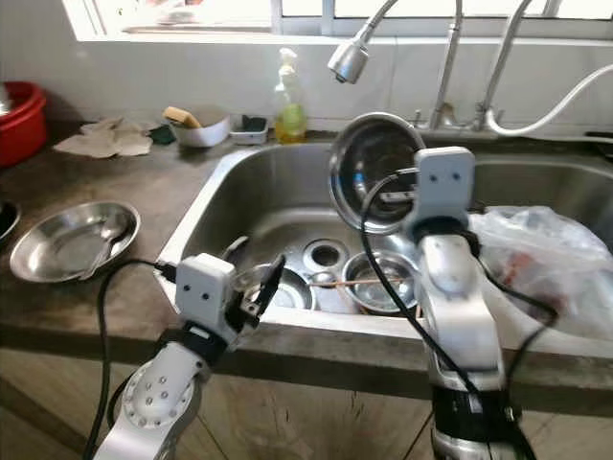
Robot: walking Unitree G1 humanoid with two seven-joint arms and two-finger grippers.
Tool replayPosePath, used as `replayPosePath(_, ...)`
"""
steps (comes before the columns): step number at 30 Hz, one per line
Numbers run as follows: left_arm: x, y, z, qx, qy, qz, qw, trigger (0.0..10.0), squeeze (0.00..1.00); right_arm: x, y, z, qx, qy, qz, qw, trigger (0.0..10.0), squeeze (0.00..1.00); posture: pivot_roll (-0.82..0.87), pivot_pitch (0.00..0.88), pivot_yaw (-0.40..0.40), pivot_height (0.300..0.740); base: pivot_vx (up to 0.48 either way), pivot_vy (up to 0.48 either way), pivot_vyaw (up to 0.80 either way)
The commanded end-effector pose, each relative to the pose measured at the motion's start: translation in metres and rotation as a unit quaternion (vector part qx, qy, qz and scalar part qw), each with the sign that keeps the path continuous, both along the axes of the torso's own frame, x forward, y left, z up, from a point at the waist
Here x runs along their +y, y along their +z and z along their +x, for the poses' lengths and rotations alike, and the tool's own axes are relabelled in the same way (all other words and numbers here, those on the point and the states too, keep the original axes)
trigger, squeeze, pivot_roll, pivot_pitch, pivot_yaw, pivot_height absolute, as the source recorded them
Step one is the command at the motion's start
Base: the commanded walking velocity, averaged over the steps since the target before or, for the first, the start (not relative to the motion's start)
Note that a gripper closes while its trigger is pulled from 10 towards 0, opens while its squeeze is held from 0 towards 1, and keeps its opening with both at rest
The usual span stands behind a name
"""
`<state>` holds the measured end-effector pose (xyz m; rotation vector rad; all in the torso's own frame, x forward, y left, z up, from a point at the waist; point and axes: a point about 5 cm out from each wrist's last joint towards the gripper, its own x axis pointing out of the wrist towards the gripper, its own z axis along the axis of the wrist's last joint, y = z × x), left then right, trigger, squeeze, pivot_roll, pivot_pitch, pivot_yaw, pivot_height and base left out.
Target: Kitchen organization
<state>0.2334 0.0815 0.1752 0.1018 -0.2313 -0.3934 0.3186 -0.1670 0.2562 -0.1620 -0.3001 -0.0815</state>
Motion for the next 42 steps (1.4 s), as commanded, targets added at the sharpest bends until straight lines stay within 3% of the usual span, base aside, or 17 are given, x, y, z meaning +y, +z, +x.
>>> replayPosePath(1, -0.002, 0.003, -0.003, -0.002, -0.007, -0.005, 1.000, 10.0, 0.00, -0.001, 0.003, 0.008, 0.013, 0.004, 0.009, 1.000, 10.0, 0.00, 0.16, 0.094, -0.035, 0.740, 0.000, 0.000, 0.00)
replayPosePath(3, -0.002, 0.002, -0.004, 0.001, -0.006, -0.005, 1.000, 10.0, 0.00, 0.001, -0.001, 0.018, 0.034, 0.014, 0.023, 0.999, 10.0, 0.00, 0.16, 0.101, -0.035, 0.740, 0.000, 0.000, 0.00)
replayPosePath(4, -0.002, 0.001, -0.006, 0.004, -0.005, -0.006, 1.000, 10.0, 0.00, 0.005, -0.011, 0.029, 0.074, 0.030, 0.021, 0.997, 10.0, 0.00, 0.16, 0.110, -0.039, 0.740, 0.000, 0.000, 0.00)
replayPosePath(6, -0.004, 0.001, -0.008, 0.007, -0.005, -0.007, 1.000, 10.0, 0.00, 0.005, -0.018, 0.037, 0.106, 0.035, 0.028, 0.993, 10.0, 0.00, 0.16, 0.125, -0.044, 0.740, 0.000, 0.000, 0.00)
replayPosePath(13, -0.004, -0.001, -0.017, 0.018, -0.004, -0.009, 1.000, 10.0, 0.00, 0.005, -0.033, 0.059, 0.173, 0.035, 0.056, 0.983, 10.0, 0.00, 0.18, 0.162, -0.052, 0.740, 0.000, 0.000, 0.00)
replayPosePath(22, 0.000, -0.001, -0.022, 0.026, 0.008, -0.007, 1.000, 10.0, 0.00, -0.003, -0.070, 0.065, 0.286, 0.027, 0.092, 0.953, 10.0, 0.00, 0.18, 0.198, -0.065, 0.740, 0.000, 0.000, 0.00)
replayPosePath(31, -0.002, 0.000, -0.024, 0.028, 0.007, -0.008, 1.000, 10.0, 0.00, -0.009, -0.087, 0.064, 0.327, 0.022, 0.096, 0.940, 10.0, 0.00, 0.19, 0.199, -0.077, 0.740, 0.000, 0.000, 0.00)
replayPosePath(33, -0.002, 0.000, -0.023, 0.028, 0.007, -0.008, 1.000, 10.0, 0.00, -0.008, -0.091, 0.063, 0.337, 0.025, 0.092, 0.937, 10.0, 0.11, 0.19, 0.191, -0.081, 0.740, 0.000, 0.000, 0.00)
replayPosePath(34, -0.002, 0.000, -0.023, 0.029, 0.007, -0.008, 1.000, 10.0, 0.00, -0.008, -0.092, 0.063, 0.339, 0.025, 0.092, 0.936, 10.0, 0.11, 0.19, 0.191, -0.081, 0.740, 0.000, 0.000, 0.00)
replayPosePath(35, -0.002, 0.000, -0.022, 0.027, 0.007, -0.008, 1.000, 10.0, 0.00, -0.008, -0.094, 0.062, 0.341, 0.021, 0.084, 0.936, 10.0, 1.00, 0.19, 0.187, -0.081, 0.740, 0.000, 0.000, 0.00)
replayPosePath(42, 0.003, 0.000, -0.018, 0.023, 0.015, -0.003, 1.000, 10.0, 0.00, -0.011, -0.097, 0.060, 0.331, 0.008, 0.090, 0.939, 10.0, 1.00, 0.19, 0.155, -0.084, 0.740, 0.000, 0.000, 0.00)
